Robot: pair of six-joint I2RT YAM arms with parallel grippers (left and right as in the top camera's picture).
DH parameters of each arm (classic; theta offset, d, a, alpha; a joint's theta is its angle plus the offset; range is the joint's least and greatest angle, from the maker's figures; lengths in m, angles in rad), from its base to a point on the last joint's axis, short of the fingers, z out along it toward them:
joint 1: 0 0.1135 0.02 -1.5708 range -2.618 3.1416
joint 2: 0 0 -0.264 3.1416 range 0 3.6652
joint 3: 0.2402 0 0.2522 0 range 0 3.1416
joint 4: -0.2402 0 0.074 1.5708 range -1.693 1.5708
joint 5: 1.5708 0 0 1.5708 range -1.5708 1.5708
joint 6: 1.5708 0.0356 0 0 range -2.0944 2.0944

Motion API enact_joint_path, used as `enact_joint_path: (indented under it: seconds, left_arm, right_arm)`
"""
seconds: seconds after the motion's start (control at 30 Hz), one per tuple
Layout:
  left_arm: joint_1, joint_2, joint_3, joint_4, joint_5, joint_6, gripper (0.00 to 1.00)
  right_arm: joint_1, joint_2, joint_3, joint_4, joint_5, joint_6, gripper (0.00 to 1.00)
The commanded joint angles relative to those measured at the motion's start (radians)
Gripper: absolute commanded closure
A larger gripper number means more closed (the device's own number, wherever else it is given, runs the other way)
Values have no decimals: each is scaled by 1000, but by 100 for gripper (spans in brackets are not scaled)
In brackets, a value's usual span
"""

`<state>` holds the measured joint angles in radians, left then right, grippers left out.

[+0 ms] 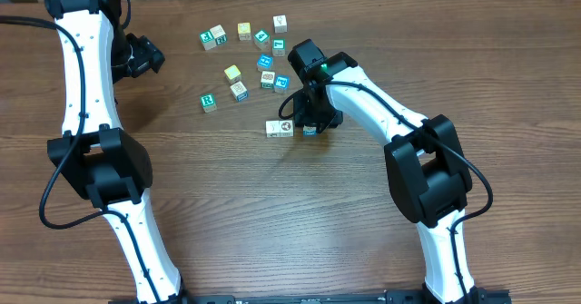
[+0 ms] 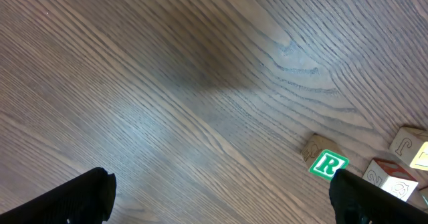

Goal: Form a horizontal line
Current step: 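Carry the K block left and lower it beside the soccer-ball block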

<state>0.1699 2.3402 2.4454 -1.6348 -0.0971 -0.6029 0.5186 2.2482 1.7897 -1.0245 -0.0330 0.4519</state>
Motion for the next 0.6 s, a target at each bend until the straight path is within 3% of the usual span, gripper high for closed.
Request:
enact_joint_path:
  seconds: [0.0,0.57]
  left_arm:
    - [-7,-6,-2,-2,-2,-3,0]
    - [-7,-6,-2,-2,-2,-3,0]
  right_arm:
    - [5,-10,23,6,12,18,53]
    - [3,-10,24,0,8,16,53]
